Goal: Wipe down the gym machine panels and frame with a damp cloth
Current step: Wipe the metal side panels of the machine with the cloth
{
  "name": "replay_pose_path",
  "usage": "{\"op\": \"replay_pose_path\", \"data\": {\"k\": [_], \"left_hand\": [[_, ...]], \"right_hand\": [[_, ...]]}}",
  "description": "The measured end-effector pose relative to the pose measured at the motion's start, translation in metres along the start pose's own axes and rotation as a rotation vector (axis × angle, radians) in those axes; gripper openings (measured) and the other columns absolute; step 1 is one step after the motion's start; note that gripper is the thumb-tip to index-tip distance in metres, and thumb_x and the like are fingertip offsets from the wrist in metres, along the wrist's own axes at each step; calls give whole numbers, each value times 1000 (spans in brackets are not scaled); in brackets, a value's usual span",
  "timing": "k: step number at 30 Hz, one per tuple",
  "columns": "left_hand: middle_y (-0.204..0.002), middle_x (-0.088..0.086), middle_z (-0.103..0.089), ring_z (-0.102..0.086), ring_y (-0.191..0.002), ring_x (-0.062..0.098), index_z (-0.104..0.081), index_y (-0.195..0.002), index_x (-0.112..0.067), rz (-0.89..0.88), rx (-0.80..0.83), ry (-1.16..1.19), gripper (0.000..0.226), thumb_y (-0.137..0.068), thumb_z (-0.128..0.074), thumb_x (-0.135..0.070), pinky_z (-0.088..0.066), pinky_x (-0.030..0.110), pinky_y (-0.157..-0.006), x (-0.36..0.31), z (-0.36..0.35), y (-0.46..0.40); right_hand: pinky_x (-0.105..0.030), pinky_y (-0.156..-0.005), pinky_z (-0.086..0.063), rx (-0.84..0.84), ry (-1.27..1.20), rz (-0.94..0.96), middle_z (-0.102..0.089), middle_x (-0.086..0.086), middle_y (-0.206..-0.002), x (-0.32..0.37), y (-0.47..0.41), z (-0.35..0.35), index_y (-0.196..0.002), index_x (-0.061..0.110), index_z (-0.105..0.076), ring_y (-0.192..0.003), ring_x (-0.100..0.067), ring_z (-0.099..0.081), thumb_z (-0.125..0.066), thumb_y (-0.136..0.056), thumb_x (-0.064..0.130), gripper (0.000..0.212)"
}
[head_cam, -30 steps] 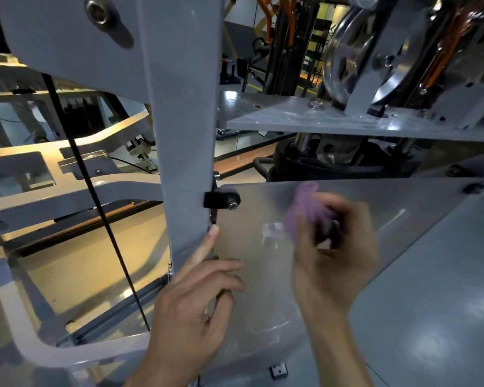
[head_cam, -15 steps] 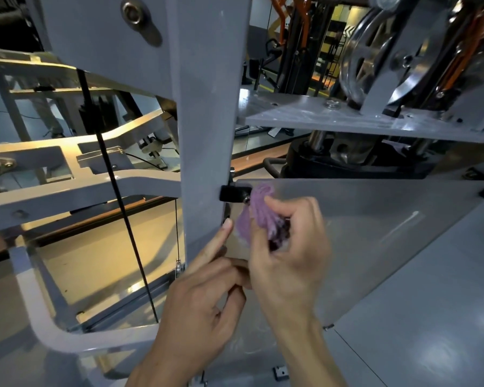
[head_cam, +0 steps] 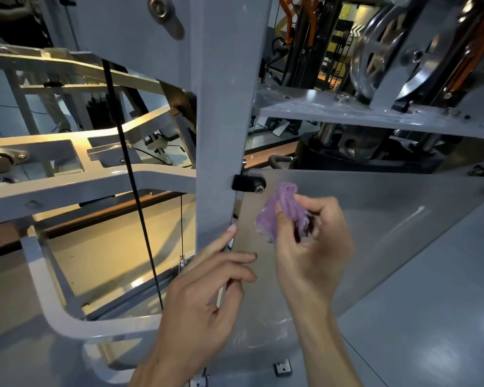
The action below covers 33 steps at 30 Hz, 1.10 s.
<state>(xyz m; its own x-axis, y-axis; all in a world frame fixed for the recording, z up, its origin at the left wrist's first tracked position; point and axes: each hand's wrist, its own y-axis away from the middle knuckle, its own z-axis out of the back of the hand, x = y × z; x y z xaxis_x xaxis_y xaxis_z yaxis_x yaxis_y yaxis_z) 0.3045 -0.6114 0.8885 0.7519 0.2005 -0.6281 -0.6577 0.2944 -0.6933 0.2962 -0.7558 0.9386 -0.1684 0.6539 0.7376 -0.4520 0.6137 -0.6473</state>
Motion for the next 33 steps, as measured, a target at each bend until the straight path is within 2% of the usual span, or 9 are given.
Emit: {"op": "replay_pose_path", "data": {"k": [4,9,13,16,20,24,29,31,33], "left_hand": [[-95,-21,-69,-67,-108,5,-71,-79,-14,-12,-40,-17,23,-90,-53,-7,-49,33,-108,0,-3,3],[-104,-17,-75,-62,-130,13,-75,-82,-18,31,-49,1,26,-93,-53,-11,-49,28,-108,4,3,10],[-108,-18,-72,-65,-125,14,-73,-84,-19,39,-96,-1,22,-91,-53,-11,-54,35,-101,5,3,11],[-124,-18,-68,-63,-125,8,-74,-103,-24,92,-88,-10,25,-93,-53,-16,-54,31,-96,5,6,12],[-140,-25,-60,-57,-128,-3,-66,-131,-30,161,-73,-40,39,-95,-52,-25,-45,5,-94,2,19,12],[-142,-23,-59,-56,-132,2,-65,-136,-27,164,-45,-61,43,-95,-55,-21,-39,9,-106,2,17,12],[-160,-18,-43,-46,-144,4,-50,-153,-22,74,104,-57,56,-98,-54,-23,-44,26,-112,4,11,10],[-165,-19,-33,-57,-134,8,-39,-160,-25,68,153,-85,63,-99,-57,-23,-56,33,-102,5,6,9],[-169,-18,-26,-62,-117,22,-30,-163,-25,71,184,-101,71,-100,-62,-20,-56,19,-90,4,1,7]], "right_hand": [[-18,-67,-45,112,-70,90,-60,4,-82,14,16,-16,-91,15,-65,-75,-9,-58,-76,-80,-2,23],[-8,-65,-38,84,-11,61,-61,9,-84,5,5,-3,-93,18,-71,-76,-1,-58,-75,-77,-2,26],[-11,-65,-41,120,-32,159,-60,2,-85,16,15,-17,-93,11,-71,-73,-5,-56,-74,-78,-2,20],[-7,-68,-40,146,-30,173,-60,7,-86,10,12,-13,-96,14,-73,-76,-1,-57,-75,-79,2,21],[-14,-65,-44,47,24,32,-62,10,-88,4,3,-5,-93,22,-71,-78,-3,-60,-76,-80,5,22],[-9,-66,-41,126,-23,219,-61,0,-87,12,19,-21,-96,7,-71,-73,-6,-56,-71,-82,6,13],[-8,-70,-41,24,74,69,-61,9,-89,-10,1,4,-99,21,-69,-80,2,-57,-78,-77,-2,33],[-10,-70,-41,-11,83,78,-60,10,-89,-11,1,4,-100,19,-68,-78,-2,-56,-76,-78,-2,32],[-5,-70,-39,20,87,120,-57,14,-90,-5,9,-5,-101,20,-68,-77,2,-53,-72,-80,9,24]]}}
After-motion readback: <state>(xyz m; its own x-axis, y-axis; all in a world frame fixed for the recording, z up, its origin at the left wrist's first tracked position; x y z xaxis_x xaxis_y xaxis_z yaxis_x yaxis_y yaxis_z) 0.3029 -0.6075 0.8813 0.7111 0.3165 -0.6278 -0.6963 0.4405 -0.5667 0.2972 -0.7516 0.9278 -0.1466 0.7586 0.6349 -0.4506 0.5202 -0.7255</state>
